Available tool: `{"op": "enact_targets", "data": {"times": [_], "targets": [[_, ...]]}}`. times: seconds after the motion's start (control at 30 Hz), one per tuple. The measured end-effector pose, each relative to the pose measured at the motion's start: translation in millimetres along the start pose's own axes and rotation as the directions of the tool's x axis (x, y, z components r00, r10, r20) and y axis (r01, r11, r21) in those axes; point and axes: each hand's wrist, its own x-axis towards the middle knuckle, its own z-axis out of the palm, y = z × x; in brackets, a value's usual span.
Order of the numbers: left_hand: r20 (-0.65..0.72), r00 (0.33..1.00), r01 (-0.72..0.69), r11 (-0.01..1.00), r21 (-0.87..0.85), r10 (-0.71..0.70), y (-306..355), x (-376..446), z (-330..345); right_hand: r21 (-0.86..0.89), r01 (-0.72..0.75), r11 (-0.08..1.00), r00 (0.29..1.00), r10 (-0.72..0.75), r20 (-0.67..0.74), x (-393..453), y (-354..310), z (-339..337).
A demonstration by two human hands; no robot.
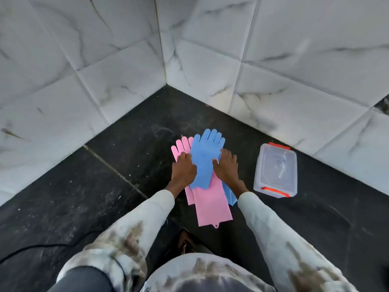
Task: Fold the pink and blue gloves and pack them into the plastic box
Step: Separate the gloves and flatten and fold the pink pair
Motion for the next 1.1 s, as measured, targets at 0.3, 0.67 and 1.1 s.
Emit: {"op": "enact_targets", "data": {"times": [0.3, 0.67, 1.1], "targets": [[-0.064, 0.976, 0.177, 0.926, -0.334, -0.210, -4.4, 10.1, 8.6, 0.093, -0.245, 0.965, 0.966, 0.235, 0.109, -6.1, 3.5, 20.7], [0.223, 0.944, 0.324, 0.558, -0.764, -0.242, 16.1, 17.0, 5.6, 0.291, -0.228, 0.929, 0.973, 0.224, 0.046, -2.8, 7.7, 24.7], [0.442, 0.896, 0.409, 0.489, -0.771, -0.052, 32.7, -3.7, 22.3, 0.714, -0.384, 0.585, 0.917, 0.335, 0.218, -5.0, 30.2, -0.4]]}}
